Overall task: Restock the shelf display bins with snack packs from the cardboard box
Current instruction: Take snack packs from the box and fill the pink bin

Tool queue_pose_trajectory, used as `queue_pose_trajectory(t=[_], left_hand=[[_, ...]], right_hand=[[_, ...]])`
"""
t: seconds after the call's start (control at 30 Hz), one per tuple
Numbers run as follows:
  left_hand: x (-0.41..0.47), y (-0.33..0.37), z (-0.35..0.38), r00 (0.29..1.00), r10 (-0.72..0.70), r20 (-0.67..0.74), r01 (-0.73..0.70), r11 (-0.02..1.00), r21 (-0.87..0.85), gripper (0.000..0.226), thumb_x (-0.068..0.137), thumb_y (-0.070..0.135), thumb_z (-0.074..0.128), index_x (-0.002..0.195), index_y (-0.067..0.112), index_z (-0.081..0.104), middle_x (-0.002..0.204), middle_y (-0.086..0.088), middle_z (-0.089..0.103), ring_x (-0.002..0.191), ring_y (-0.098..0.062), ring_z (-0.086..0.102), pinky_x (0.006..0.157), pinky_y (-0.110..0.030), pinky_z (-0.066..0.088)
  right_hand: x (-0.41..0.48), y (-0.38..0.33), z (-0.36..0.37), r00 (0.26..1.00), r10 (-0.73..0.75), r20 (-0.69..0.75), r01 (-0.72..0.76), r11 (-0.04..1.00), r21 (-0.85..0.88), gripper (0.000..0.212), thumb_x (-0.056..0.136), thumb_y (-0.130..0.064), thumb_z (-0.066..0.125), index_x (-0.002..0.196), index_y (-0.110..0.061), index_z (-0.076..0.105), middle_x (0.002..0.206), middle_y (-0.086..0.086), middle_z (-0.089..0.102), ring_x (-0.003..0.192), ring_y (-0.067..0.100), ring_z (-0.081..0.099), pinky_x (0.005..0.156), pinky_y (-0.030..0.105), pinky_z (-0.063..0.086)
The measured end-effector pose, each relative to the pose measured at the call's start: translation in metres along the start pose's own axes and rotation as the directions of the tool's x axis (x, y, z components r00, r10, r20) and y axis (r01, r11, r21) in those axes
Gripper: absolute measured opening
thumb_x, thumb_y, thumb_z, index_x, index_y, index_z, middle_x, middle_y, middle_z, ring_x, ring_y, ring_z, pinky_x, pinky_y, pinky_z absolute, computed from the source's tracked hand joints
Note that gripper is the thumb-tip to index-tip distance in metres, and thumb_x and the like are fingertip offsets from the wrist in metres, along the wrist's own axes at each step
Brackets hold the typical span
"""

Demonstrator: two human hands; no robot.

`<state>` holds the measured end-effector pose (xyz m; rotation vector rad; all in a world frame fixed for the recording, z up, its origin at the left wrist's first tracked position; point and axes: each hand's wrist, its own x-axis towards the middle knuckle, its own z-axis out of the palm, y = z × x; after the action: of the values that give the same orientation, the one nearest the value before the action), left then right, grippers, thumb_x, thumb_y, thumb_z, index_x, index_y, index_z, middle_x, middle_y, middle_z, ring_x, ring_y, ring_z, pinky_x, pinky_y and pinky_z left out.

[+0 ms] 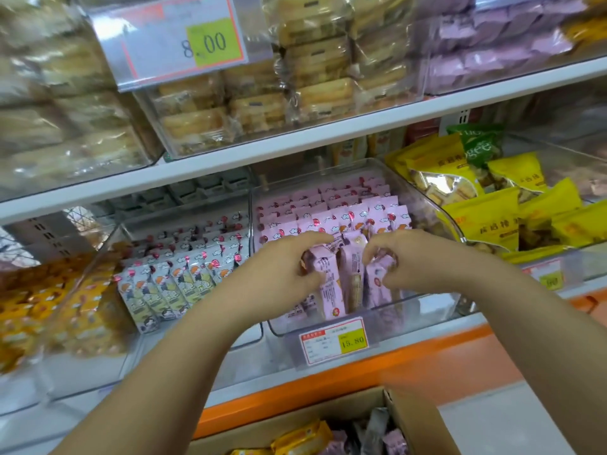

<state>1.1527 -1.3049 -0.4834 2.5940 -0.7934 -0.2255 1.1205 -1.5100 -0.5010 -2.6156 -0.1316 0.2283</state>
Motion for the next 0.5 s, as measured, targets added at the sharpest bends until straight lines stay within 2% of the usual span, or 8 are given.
queue_pose_trajectory(t=[0.07, 0.17, 0.3, 0.37, 0.43, 0.5], left_hand=[[-0.003, -0.003, -0.005, 0.999, 0.032, 0.007, -0.033, 0.997, 0.072, 0.042, 0.093, 0.028, 0.060, 0.131, 0.039, 0.048, 0.086, 0.012, 0.056, 0.075, -0.004, 0.057, 0.068, -0.017, 0.043], [-0.002, -0.005, -0.002, 0.998, 0.056, 0.017, -0.058, 0.964, 0.259, 0.040, 0.090, 0.040, 0.061, 0.129, 0.038, 0.051, 0.113, 0.009, 0.061, 0.095, -0.010, 0.057, 0.083, -0.025, 0.043], [0.005, -0.004, 0.006, 0.997, 0.000, 0.078, -0.045, 0.821, 0.569, 0.047, 0.091, 0.055, 0.052, 0.133, 0.035, 0.049, 0.126, 0.005, 0.061, 0.115, -0.019, 0.055, 0.104, -0.037, 0.032], [0.008, -0.003, 0.006, 0.994, -0.048, 0.101, -0.029, 0.762, 0.646, 0.048, 0.091, 0.053, 0.051, 0.135, 0.034, 0.049, 0.131, 0.000, 0.055, 0.118, -0.022, 0.053, 0.104, -0.040, 0.033], [0.010, 0.000, 0.003, 0.994, -0.078, 0.080, 0.000, 0.719, 0.695, 0.048, 0.090, 0.052, 0.052, 0.133, 0.030, 0.053, 0.132, -0.004, 0.050, 0.118, -0.025, 0.051, 0.099, -0.040, 0.036], [0.014, 0.006, 0.001, 0.998, -0.058, 0.006, 0.039, 0.737, 0.675, 0.049, 0.090, 0.051, 0.053, 0.133, 0.028, 0.052, 0.135, -0.004, 0.047, 0.121, -0.026, 0.049, 0.100, -0.041, 0.036]], right_hand=[[-0.008, -0.001, -0.002, 1.000, -0.010, -0.017, 0.010, 0.999, -0.036, 0.028, 0.088, -0.010, 0.058, 0.109, -0.028, 0.055, 0.081, -0.015, 0.041, 0.057, -0.001, 0.036, 0.047, 0.005, 0.034], [-0.018, 0.003, -0.003, 0.998, -0.001, -0.059, -0.003, 0.998, -0.066, 0.023, 0.087, -0.011, 0.062, 0.102, -0.027, 0.057, 0.082, -0.019, 0.042, 0.058, -0.006, 0.037, 0.053, 0.001, 0.034], [-0.030, 0.012, -0.001, 0.984, -0.006, -0.176, 0.000, 0.999, -0.035, 0.008, 0.085, -0.021, 0.069, 0.089, -0.025, 0.063, 0.092, -0.011, 0.060, 0.066, -0.006, 0.046, 0.056, 0.007, 0.035], [-0.035, 0.015, 0.000, 0.972, 0.003, -0.235, -0.008, 1.000, -0.017, 0.011, 0.085, -0.019, 0.069, 0.082, -0.027, 0.062, 0.080, -0.016, 0.055, 0.063, -0.006, 0.045, 0.054, 0.007, 0.035], [-0.039, 0.018, -0.001, 0.939, 0.026, -0.342, -0.018, 0.999, 0.027, 0.007, 0.083, -0.016, 0.069, 0.083, -0.022, 0.067, 0.070, -0.018, 0.051, 0.057, -0.004, 0.045, 0.053, 0.008, 0.036], [-0.041, 0.022, -0.001, 0.878, 0.033, -0.477, 0.012, 0.996, 0.091, 0.011, 0.080, -0.013, 0.072, 0.079, -0.022, 0.065, 0.068, -0.014, 0.055, 0.058, 0.001, 0.047, 0.052, 0.011, 0.036]])
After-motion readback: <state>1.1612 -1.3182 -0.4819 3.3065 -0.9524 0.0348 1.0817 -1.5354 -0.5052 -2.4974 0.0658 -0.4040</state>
